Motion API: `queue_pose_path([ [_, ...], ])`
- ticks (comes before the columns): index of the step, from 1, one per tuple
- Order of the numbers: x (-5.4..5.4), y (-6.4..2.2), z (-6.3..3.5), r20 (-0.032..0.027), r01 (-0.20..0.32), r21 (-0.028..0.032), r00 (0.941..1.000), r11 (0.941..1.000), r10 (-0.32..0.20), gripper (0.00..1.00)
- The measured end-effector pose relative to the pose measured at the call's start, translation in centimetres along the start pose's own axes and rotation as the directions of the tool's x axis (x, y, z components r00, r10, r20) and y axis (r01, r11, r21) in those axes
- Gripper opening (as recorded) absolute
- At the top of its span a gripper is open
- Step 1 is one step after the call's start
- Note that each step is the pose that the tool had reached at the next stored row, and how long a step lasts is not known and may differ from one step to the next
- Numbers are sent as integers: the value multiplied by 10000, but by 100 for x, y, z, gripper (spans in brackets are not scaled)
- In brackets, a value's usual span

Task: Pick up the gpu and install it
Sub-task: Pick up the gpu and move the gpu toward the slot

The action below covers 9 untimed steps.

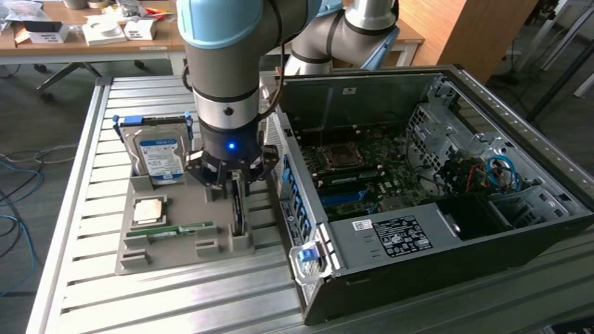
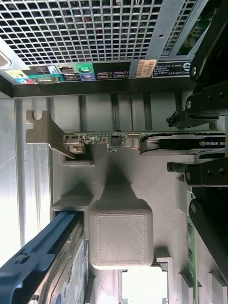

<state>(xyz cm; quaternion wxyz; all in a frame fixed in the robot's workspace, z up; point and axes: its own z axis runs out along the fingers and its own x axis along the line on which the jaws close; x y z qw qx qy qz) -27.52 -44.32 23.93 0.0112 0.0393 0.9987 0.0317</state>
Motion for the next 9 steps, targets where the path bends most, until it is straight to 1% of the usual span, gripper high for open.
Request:
queue_pose_path([
  [2, 1, -1, 23, -1, -1, 1, 10000, 10000, 1, 43],
  [6, 2, -1, 23, -1, -1, 2, 10000, 10000, 1, 43],
  [9, 2, -2, 52, 1, -1, -1, 10000, 10000, 1, 43],
])
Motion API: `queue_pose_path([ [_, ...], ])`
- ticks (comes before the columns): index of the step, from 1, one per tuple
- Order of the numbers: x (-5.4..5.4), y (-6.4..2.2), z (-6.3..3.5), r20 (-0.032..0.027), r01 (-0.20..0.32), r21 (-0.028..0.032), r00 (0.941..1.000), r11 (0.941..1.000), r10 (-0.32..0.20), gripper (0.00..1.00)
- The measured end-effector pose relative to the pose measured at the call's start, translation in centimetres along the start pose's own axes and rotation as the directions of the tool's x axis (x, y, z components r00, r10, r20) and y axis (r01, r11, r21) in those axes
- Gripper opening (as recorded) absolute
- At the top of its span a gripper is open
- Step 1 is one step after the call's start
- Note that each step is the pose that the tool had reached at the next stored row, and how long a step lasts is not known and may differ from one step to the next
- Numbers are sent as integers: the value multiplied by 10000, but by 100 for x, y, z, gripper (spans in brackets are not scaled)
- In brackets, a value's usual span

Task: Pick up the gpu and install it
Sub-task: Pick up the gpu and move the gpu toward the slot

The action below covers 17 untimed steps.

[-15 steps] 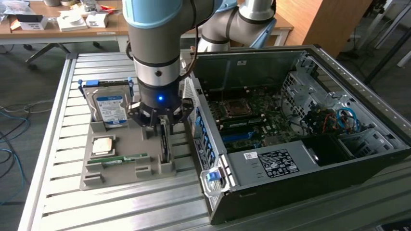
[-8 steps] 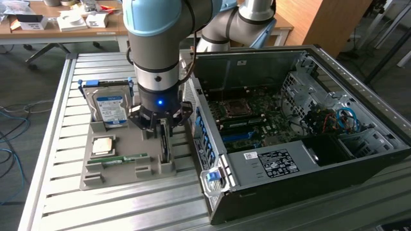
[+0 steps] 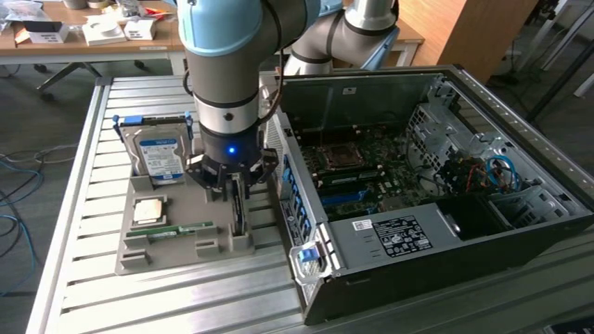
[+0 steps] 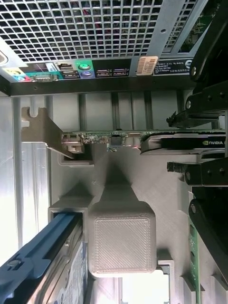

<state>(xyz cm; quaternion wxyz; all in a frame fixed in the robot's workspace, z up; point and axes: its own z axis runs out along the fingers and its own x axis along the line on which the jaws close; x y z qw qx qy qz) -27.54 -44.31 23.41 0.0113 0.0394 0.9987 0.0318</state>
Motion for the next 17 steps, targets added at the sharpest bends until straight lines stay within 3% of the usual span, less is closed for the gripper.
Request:
queue_pose_path([
  [17, -16, -3, 23, -23, -2, 4, 10000, 10000, 2, 43],
])
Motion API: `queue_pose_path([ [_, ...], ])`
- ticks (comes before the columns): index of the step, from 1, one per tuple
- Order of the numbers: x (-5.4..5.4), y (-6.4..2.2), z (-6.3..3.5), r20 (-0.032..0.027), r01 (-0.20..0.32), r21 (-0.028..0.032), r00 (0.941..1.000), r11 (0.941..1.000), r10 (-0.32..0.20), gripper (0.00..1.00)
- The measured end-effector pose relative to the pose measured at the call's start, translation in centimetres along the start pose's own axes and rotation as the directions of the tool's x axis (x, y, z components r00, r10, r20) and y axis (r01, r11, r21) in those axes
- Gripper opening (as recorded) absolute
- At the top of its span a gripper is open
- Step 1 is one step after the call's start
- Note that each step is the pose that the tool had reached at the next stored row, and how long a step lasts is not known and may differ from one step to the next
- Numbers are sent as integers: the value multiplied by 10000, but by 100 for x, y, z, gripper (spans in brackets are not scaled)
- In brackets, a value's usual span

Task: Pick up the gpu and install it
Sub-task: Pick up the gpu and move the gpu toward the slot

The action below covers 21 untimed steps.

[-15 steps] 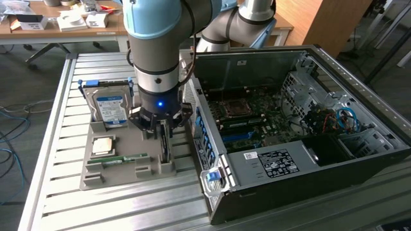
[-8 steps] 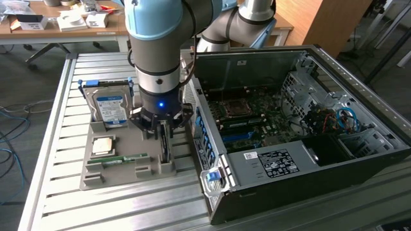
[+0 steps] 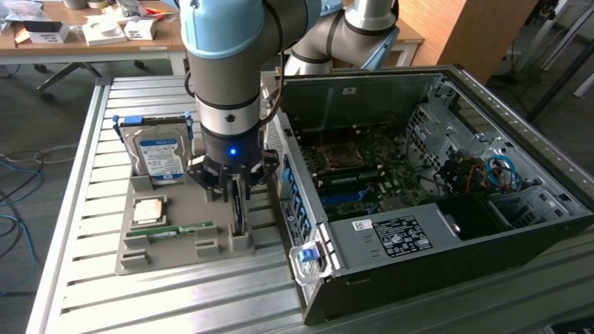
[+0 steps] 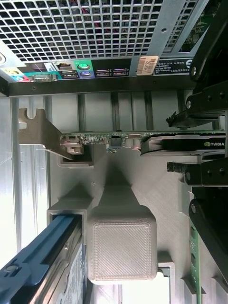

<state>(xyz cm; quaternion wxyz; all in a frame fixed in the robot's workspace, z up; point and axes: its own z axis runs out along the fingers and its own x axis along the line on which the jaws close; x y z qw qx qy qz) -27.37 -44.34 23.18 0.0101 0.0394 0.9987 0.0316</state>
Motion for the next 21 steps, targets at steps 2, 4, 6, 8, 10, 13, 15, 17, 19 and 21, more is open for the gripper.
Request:
queue_pose_path([
  [2, 0, 0, 0, 0, 0, 0, 10000, 10000, 0, 43],
  [4, 0, 0, 0, -1, 0, 0, 10000, 10000, 0, 43],
  [6, 0, 0, 0, 0, 0, 1, 10000, 10000, 0, 42],
  [8, 0, 0, 0, 0, 0, 0, 10000, 10000, 0, 35],
  [10, -1, -9, 2, 0, 2, -3, 10000, 10000, -2, 35],
  [13, -1, -15, 5, 0, -2, -3, 10000, 10000, 2, 35],
  [15, -1, -19, 4, -1, -7, -3, 10000, 10000, 7, 35],
  [17, -1, -22, 4, -2, -11, -5, 10000, 10000, 11, 35],
  [19, -6, -23, 4, -25, -10, -2, 10000, 10000, 10, 35],
  [21, -13, -23, 4, -55, -12, 1, 10000, 10000, 12, 35],
])
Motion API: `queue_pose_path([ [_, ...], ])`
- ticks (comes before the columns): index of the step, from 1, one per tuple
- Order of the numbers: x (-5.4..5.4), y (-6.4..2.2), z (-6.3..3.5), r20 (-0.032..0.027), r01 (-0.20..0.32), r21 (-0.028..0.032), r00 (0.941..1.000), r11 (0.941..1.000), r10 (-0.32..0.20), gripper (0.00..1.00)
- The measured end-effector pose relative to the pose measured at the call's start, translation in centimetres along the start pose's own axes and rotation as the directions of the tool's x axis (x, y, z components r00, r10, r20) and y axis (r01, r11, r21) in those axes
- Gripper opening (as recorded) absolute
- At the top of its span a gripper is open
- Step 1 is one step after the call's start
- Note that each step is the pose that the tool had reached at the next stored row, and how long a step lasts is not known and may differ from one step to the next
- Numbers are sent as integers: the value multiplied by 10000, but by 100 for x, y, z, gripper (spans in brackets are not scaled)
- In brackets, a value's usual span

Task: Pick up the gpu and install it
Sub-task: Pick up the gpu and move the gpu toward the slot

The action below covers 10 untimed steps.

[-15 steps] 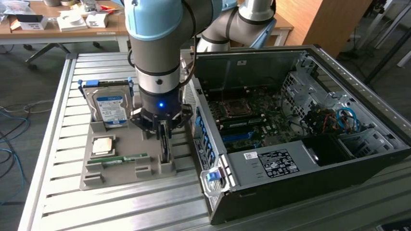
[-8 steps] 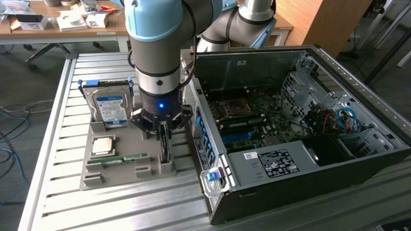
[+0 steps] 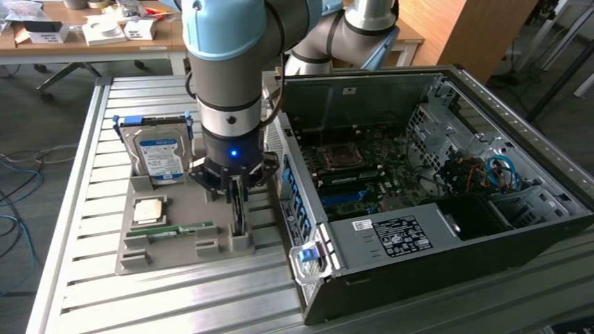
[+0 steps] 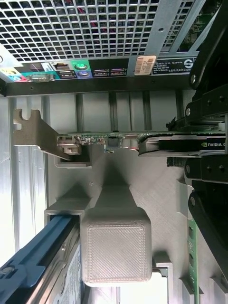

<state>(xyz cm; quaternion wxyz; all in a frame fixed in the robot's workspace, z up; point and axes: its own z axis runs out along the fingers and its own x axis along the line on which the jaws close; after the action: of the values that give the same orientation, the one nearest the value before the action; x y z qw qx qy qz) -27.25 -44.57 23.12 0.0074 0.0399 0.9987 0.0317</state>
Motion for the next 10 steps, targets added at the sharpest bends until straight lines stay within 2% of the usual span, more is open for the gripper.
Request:
queue_pose_path([
  [6, -40, 4, 1, -130, -10, 10, 9999, 10000, 10, 35],
  [10, -41, 4, 1, -134, -10, 11, 9999, 10000, 10, 35],
])
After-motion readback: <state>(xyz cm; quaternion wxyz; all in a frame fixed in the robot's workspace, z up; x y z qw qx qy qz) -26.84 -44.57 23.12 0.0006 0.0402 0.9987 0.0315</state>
